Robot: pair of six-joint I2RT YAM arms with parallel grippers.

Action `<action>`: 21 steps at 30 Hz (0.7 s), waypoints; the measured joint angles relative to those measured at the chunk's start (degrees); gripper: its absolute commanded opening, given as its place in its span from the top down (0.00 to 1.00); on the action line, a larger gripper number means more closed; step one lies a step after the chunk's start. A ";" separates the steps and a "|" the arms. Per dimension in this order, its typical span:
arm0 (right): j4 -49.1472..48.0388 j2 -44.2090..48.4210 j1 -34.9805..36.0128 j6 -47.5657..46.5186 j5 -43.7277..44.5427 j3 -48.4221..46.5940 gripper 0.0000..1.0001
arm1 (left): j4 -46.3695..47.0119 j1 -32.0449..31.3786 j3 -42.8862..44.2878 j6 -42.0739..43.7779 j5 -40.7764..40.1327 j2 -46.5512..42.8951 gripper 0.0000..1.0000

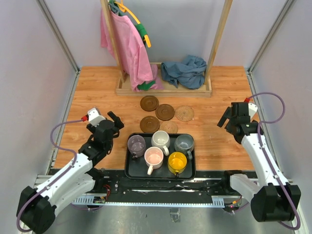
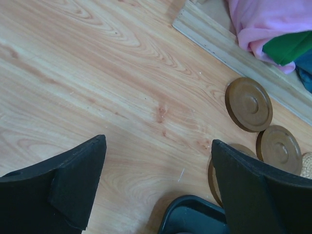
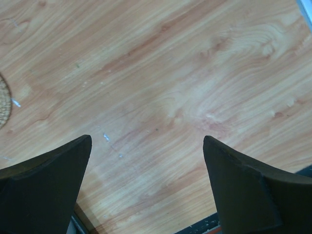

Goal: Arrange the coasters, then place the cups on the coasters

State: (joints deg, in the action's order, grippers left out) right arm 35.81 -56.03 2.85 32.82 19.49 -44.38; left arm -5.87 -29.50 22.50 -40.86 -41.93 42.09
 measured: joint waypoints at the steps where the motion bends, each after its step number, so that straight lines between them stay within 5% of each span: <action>1: -0.66 -0.85 0.02 -0.22 -0.68 -0.42 0.01 | 1.29 0.00 0.00 0.68 0.52 1.27 0.10; 6: -4.46 -4.83 1.25 -1.84 -4.11 -2.73 0.21 | 6.36 0.00 0.81 3.87 3.08 8.90 0.28; 12: -10.97 -9.60 3.67 -5.14 -9.49 -4.74 0.70 | 12.33 0.07 3.76 6.75 6.23 18.82 0.95; 18: -16.41 -19.87 5.90 -7.58 -16.70 -12.90 0.99 | 20.00 1.70 5.18 8.79 12.90 24.72 0.99; 21: -18.64 -26.82 7.23 -8.41 -20.74 -19.50 0.99 | 24.41 2.21 6.43 10.82 17.70 28.11 0.99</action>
State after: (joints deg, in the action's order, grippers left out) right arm 17.17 -82.85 10.09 24.40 -1.26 -63.88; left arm 18.55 -27.29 28.93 -30.04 -24.23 70.19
